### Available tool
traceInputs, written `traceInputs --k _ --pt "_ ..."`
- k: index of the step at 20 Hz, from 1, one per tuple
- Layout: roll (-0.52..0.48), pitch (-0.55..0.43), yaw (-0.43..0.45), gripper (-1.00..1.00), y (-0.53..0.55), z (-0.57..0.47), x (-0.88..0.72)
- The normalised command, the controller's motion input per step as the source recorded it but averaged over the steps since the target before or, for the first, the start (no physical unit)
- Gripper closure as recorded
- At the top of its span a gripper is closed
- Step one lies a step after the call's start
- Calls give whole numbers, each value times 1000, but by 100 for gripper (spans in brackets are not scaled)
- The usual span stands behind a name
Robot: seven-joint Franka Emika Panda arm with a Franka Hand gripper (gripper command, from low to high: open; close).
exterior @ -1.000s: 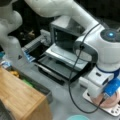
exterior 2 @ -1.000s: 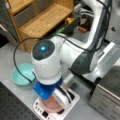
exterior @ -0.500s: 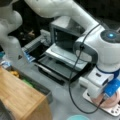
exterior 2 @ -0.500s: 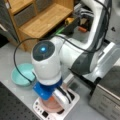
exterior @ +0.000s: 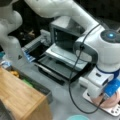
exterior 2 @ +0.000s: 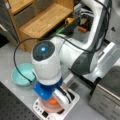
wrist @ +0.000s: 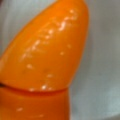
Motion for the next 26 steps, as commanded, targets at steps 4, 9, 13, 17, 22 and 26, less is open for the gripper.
traceInputs --k 4,9,13,17,22,26 --pt "-242 45 75 -100 0 20 43" --pt "-231 44 73 -100 -6 36 2" --pt "-222 58 81 -100 -26 81 -60" --pt "-216 68 97 -100 -66 122 -122" --pt "-178 28 120 -100 -88 168 -166" --pt "-148 12 145 -100 -136 205 -211"
